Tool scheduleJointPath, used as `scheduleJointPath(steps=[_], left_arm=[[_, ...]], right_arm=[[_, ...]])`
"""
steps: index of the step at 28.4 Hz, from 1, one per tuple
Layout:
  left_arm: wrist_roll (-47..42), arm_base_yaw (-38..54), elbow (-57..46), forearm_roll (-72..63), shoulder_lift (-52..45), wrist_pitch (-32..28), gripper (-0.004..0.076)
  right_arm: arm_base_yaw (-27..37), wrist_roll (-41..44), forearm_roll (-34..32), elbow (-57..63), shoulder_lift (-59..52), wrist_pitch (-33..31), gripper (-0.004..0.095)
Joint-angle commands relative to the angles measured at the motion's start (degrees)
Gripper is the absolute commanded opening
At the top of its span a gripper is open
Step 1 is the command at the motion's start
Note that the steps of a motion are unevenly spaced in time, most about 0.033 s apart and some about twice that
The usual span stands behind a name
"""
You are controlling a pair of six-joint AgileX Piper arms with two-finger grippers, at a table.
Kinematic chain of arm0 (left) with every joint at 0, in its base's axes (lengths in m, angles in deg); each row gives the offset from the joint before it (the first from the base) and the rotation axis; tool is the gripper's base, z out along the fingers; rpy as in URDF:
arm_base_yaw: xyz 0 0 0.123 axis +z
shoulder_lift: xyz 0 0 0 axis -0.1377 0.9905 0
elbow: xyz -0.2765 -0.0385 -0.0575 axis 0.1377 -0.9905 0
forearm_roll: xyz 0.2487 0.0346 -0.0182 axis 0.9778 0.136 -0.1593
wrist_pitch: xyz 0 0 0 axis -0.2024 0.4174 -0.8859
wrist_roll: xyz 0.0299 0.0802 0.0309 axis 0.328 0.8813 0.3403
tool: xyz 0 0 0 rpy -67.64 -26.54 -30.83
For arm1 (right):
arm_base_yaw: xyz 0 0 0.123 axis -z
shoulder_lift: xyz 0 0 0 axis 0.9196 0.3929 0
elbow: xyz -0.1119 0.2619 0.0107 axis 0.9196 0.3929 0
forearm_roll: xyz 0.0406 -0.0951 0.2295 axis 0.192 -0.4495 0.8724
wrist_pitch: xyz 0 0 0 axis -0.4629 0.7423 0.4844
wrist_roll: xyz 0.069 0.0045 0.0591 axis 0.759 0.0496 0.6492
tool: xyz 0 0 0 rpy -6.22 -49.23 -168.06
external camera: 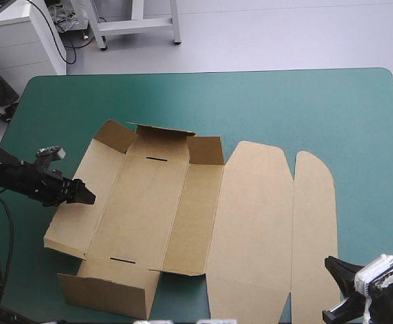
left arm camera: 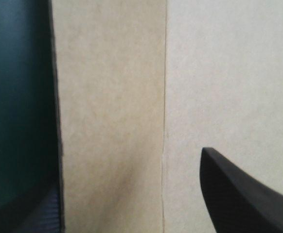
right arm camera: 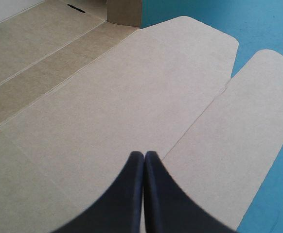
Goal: Fold the box
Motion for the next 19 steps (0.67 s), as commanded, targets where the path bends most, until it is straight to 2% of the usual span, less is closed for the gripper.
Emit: scheduleJointPath(steps=[1, 6, 12, 19], left_arm=[[-1.60, -0.13, 1.56, -3.03, -1.81, 5.90, 0.0474], [-5.68, -0.95, 1.56, -2.78, -2.08, 5.90, 0.0474], [-6.46, -9.17, 1.56, 2.09, -2.19, 5.90, 0.0470], [-9.08, -11.54, 1.56, 2.59, -2.19, 5.82, 0.0321]], right_arm=[[0.31, -0.13, -0.09, -1.37, 0.97, 3.84, -0.0020], [0.31, -0.13, -0.22, -1.37, 0.97, 3.84, -0.0020], [0.31, -0.13, -0.22, -1.37, 0.97, 3.84, -0.0020], [0.31, -0.13, -0.11, -1.37, 0.97, 3.84, -0.0020]])
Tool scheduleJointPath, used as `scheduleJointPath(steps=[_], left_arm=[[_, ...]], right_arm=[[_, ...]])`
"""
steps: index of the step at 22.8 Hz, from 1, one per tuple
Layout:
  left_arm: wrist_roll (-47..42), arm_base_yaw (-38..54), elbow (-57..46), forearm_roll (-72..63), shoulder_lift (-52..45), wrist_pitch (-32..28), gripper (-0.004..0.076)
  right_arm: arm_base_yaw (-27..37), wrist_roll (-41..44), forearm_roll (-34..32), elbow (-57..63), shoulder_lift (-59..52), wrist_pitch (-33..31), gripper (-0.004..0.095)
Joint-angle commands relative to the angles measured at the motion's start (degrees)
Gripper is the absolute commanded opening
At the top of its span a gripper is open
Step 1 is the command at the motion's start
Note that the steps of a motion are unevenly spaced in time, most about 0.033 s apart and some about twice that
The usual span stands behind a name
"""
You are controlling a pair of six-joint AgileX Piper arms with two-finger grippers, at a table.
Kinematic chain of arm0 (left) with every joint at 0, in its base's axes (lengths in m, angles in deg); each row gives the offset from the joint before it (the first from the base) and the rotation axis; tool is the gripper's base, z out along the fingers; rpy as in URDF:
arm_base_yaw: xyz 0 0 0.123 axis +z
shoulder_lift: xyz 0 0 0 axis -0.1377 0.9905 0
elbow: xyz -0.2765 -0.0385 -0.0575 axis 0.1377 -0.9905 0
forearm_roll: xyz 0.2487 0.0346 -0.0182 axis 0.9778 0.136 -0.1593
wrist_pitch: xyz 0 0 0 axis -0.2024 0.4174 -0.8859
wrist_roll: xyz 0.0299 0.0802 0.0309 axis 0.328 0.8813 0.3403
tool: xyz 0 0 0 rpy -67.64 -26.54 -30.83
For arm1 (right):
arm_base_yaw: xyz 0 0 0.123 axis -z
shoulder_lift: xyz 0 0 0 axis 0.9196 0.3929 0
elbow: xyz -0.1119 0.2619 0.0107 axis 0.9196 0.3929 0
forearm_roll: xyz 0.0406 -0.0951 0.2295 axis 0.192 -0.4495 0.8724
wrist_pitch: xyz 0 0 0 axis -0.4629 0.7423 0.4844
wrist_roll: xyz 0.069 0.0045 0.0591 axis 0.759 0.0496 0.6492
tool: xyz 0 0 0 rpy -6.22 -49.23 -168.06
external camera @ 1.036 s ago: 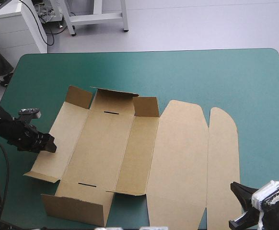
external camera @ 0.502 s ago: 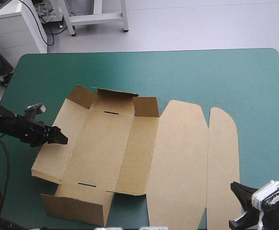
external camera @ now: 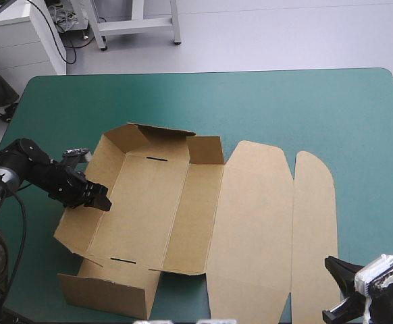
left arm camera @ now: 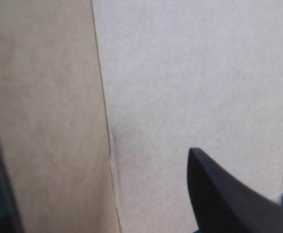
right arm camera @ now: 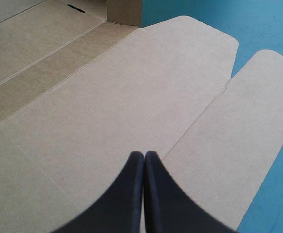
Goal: Fold the box
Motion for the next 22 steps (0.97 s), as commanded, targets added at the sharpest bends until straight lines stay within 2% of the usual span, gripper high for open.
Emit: scheduleJointPath(steps=[1, 4, 5, 6, 7, 8, 14, 19, 22], left_arm=[[-2.10, -0.45, 1.50, -1.34, -2.31, 5.84, 0.0268], [-2.71, -0.45, 1.50, 1.00, -2.31, 5.84, 0.0179], [-2.71, -0.45, 1.50, 3.11, -2.31, 5.84, 0.0117], [-2.71, -0.45, 1.50, 4.02, -2.31, 5.84, 0.0089], [-2.71, -0.45, 1.50, 5.40, -2.31, 5.84, 0.0015], [-2.71, -0.45, 1.50, 5.41, -2.31, 5.84, -0.0006], [1.71, -2.36, 5.58, 5.10, -2.20, 3.54, -0.0008], [2.70, -11.87, 17.98, 11.24, -2.09, -4.59, -0.0008], [4.88, -19.46, 25.36, 19.85, -0.57, -5.86, -0.0008]], right_arm=[[0.31, -0.13, -0.01, -1.37, 0.97, 3.84, -0.0020], [0.31, -0.13, -0.01, -1.37, 0.97, 3.84, -0.0020], [0.31, -0.13, -0.01, -1.37, 0.97, 3.84, -0.0020], [0.31, -0.13, -0.01, -1.37, 0.97, 3.84, -0.0020], [0.31, -0.13, -0.01, -1.37, 0.97, 3.84, -0.0020], [0.31, -0.13, -0.01, -1.37, 0.97, 3.84, -0.0020], [0.31, -0.13, -0.01, -1.37, 0.97, 3.84, -0.0020], [0.31, -0.13, -0.01, -1.37, 0.97, 3.84, -0.0020], [0.31, -0.13, -0.01, -1.37, 0.97, 3.84, -0.0020]])
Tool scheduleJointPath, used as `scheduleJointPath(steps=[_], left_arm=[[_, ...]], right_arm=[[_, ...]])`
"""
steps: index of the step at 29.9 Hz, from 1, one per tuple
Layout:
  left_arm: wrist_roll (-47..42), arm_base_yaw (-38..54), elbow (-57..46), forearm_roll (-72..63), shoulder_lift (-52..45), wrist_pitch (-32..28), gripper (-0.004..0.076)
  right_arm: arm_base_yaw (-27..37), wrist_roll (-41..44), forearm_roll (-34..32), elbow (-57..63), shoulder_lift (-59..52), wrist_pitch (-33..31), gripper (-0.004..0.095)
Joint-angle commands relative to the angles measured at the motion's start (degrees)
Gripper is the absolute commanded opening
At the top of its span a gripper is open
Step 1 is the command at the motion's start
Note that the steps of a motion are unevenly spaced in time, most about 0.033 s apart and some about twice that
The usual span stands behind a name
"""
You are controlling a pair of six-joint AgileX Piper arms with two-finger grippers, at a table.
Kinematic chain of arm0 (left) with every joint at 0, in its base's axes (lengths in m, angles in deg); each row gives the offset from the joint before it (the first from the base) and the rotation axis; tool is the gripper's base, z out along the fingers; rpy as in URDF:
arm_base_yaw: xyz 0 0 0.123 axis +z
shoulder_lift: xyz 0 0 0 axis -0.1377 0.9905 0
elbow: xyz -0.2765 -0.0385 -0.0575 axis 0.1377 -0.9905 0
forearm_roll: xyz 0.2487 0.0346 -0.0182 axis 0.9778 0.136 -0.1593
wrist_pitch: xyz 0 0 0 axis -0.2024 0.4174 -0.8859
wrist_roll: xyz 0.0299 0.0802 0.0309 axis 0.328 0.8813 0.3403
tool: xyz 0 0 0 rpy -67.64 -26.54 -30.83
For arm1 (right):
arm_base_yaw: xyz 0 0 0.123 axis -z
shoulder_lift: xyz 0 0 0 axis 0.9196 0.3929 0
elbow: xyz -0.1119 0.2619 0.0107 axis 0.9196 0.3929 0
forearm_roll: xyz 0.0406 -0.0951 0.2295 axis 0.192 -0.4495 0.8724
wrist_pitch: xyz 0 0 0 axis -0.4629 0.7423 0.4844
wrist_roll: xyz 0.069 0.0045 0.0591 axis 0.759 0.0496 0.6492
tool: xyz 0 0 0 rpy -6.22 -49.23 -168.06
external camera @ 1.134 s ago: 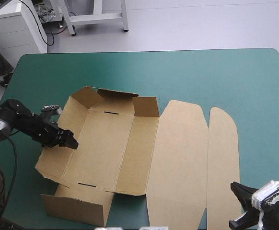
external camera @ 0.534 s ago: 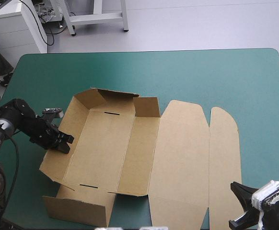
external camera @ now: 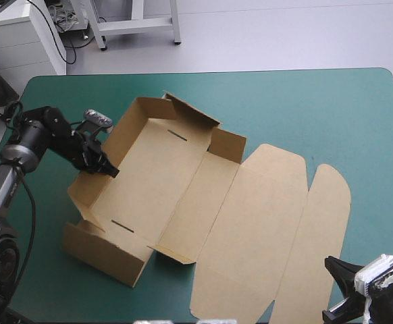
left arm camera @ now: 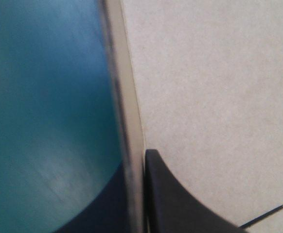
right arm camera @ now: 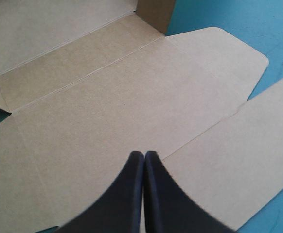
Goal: Fold the box
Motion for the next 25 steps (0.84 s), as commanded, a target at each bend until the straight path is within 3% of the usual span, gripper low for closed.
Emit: scheduleJointPath(steps=[1, 8, 17, 25], left_arm=[[2.66, -8.40, 9.96, 8.67, -0.27, -2.36, -0.0008], [1.98, -23.77, 21.76, 30.58, 7.33, -3.70, -0.0008], [0.32, -36.76, 22.48, 49.20, 8.84, -12.63, -0.0008], [-0.89, -41.28, 21.09, 51.53, 8.37, -12.35, -0.0008]], right_arm=[[0.31, -0.13, -0.01, -1.37, 0.97, 3.84, -0.0020], [0.31, -0.13, -0.01, -1.37, 0.97, 3.84, -0.0020], [0.31, -0.13, -0.01, -1.37, 0.97, 3.84, -0.0020], [0.31, -0.13, -0.10, -1.37, 0.97, 3.84, -0.0020]])
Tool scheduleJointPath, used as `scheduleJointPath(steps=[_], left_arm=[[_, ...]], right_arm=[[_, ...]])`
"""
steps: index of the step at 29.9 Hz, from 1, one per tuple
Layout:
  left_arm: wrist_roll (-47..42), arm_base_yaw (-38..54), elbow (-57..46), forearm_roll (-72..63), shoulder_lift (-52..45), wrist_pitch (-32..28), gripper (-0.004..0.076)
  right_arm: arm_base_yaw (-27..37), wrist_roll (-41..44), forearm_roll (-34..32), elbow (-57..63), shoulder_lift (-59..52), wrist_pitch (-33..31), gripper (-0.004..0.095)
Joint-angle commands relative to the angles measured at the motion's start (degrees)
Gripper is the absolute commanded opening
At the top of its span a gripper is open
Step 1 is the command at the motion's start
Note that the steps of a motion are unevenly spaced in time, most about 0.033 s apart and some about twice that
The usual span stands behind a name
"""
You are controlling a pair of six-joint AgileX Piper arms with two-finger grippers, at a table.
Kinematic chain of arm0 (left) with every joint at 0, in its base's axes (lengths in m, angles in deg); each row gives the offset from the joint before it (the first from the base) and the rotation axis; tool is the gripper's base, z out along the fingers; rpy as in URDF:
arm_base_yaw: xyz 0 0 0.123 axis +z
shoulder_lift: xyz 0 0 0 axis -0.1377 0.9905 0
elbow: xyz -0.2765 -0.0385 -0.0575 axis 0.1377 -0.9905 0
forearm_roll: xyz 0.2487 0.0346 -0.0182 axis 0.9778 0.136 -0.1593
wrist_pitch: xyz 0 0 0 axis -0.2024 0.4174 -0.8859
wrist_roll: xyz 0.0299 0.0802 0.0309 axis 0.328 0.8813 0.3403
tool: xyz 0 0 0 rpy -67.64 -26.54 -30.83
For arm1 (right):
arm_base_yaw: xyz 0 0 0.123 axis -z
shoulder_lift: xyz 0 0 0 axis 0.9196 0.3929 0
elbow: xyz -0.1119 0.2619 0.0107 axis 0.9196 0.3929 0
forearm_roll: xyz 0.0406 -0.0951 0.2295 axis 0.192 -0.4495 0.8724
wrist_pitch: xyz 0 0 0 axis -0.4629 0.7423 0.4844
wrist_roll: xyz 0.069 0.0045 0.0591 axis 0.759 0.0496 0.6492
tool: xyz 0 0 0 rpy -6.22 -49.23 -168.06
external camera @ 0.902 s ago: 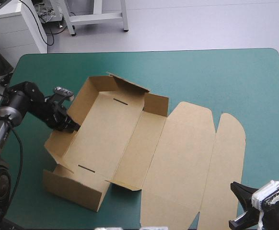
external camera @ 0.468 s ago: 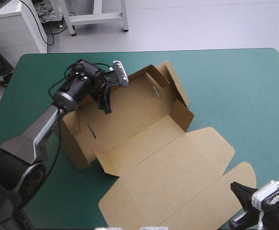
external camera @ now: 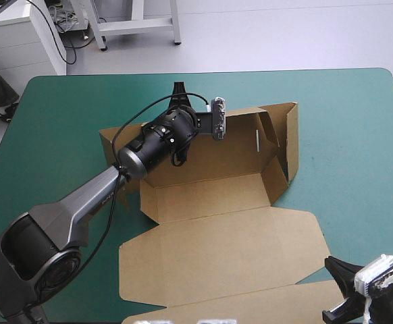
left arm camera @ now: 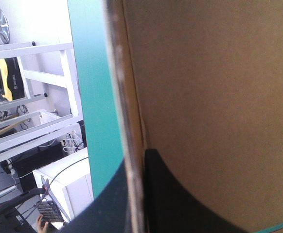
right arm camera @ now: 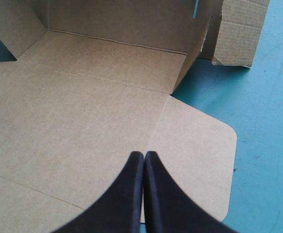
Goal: Fold the box
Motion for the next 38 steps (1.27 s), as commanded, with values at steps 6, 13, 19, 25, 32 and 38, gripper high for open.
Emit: scheduleJointPath(steps=[6, 13, 19, 25, 32, 38], left_arm=[[-3.61, -4.30, -9.14, 8.15, -8.87, -6.17, -0.0008], [-17.91, -7.95, -25.42, 24.76, -16.18, -15.49, -0.0008], [-25.17, -8.50, -32.09, 32.83, -18.21, -18.96, -0.0008], [-25.89, -8.50, -32.22, 34.27, -18.83, -20.17, -0.0008], [-25.89, -8.50, -32.22, 34.37, -19.91, -21.70, -0.0008], [-25.77, -8.50, -32.22, 33.56, -21.06, -20.38, -0.0008]], right_arm=[[0.31, -0.13, -0.10, -1.37, 0.97, 3.84, -0.0020], [0.31, -0.13, -0.10, -1.37, 0.97, 4.39, -0.0020], [0.31, -0.13, -0.51, -1.37, 0.97, 6.46, -0.0020], [0.31, 0.35, -3.28, -1.37, 0.97, 7.76, -0.0020], [0.31, 5.41, -7.86, -1.37, 1.07, 4.46, 0.0132], [0.31, 6.06, -7.54, -1.85, 1.07, 4.10, 0.0497]])
